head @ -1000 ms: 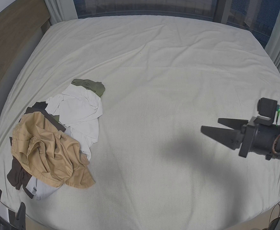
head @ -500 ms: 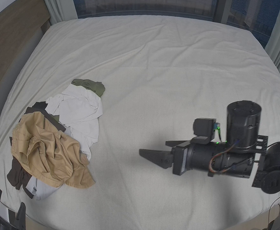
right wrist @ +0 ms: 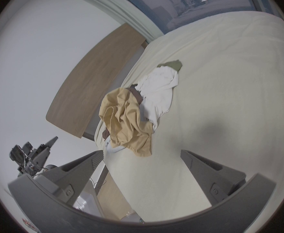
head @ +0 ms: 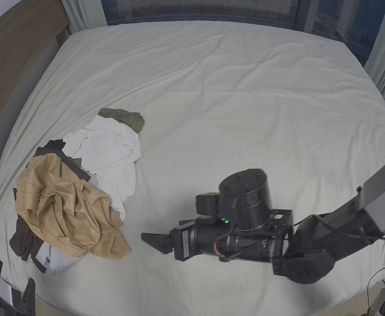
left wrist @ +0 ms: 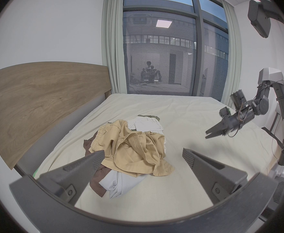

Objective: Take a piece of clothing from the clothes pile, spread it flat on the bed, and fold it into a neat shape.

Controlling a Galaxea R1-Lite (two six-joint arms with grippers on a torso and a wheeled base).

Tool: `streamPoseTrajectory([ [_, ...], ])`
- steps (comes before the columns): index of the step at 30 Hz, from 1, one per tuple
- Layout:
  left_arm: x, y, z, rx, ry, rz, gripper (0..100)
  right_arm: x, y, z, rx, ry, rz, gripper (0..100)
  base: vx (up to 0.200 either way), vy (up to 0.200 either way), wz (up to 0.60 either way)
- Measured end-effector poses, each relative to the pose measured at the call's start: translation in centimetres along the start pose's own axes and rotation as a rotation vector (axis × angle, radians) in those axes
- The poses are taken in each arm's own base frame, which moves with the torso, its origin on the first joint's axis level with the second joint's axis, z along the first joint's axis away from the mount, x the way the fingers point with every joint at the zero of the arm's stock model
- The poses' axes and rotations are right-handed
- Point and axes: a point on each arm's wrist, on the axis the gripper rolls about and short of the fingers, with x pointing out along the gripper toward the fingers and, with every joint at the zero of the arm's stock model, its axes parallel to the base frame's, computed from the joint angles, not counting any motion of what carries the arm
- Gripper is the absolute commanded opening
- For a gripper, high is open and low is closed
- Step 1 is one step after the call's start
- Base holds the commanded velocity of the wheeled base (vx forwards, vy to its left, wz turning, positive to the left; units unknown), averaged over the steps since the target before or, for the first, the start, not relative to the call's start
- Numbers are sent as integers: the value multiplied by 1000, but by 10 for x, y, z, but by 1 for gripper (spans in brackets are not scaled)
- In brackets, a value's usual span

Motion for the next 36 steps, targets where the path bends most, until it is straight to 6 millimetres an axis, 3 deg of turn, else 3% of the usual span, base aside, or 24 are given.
streamPoseTrajectory([
  [16, 0, 0, 0, 0, 0, 0, 100, 91, 5, -18, 71, 149, -21, 100, 0, 0, 0],
  [36, 0, 0, 0, -2, 0, 0, 100, 167, 10, -30, 127, 245, -78, 100, 0, 0, 0],
])
